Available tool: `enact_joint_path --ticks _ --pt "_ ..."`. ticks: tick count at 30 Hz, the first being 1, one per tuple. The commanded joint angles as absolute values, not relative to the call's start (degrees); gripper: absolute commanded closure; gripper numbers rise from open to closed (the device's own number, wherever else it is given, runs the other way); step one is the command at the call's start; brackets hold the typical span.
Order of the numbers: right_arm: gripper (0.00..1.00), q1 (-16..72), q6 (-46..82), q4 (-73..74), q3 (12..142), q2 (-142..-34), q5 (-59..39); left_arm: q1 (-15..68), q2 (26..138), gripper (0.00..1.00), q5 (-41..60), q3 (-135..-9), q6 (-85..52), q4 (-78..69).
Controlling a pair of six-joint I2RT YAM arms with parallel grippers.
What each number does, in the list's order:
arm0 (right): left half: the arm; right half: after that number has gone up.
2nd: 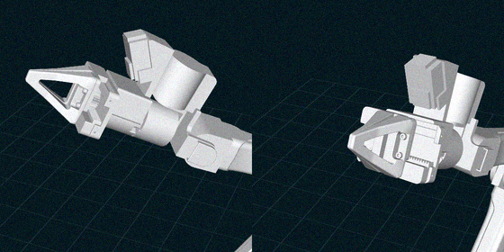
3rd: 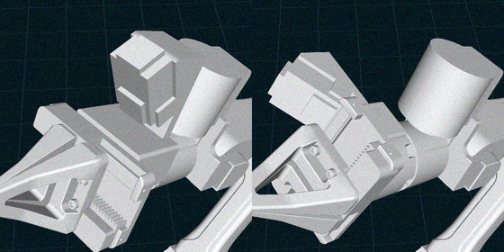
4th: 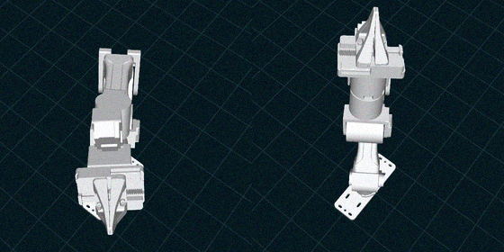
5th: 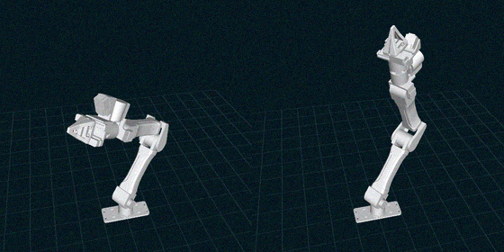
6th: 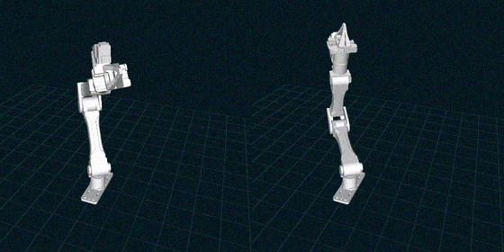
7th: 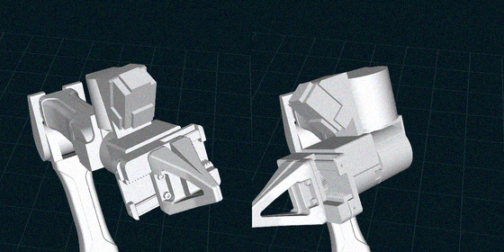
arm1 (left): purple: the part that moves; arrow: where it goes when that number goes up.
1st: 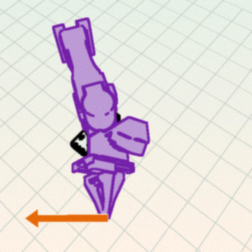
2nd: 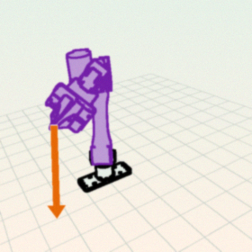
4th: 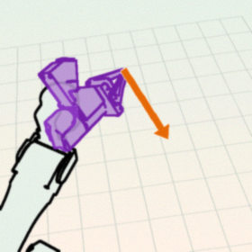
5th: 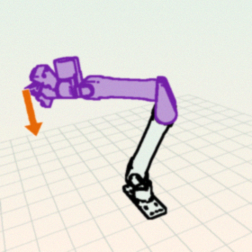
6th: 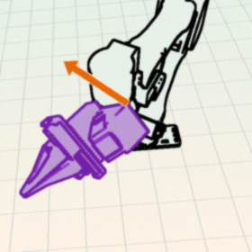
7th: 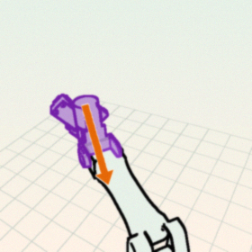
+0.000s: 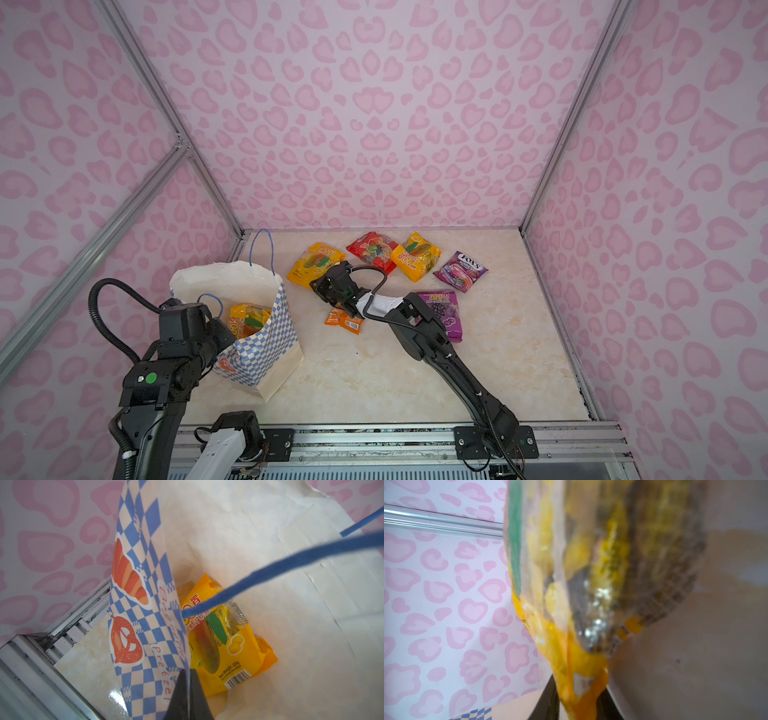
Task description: Place the snacks into the paper bag
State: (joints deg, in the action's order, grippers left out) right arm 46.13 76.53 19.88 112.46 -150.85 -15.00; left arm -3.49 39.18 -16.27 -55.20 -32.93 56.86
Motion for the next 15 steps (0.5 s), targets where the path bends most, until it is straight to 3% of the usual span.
enact_joint_path --ticks 1,7,15 --pt "0.82 46.0 74.1 20.8 111.0 -149.9 -14.5 -3.6 39.2 0.96 -16.2 -55.2 -32.5 56.2" --pt "1.0 45.1 71.2 21.3 106.2 -145.6 -15.5 -3.6 39.0 0.96 -16.5 -54.8 -32.4 56.1" --pt "1.0 45.7 70.1 22.2 95.3 -136.2 -17.7 -3.6 38.9 0.96 -16.7 -54.2 -32.4 55.7"
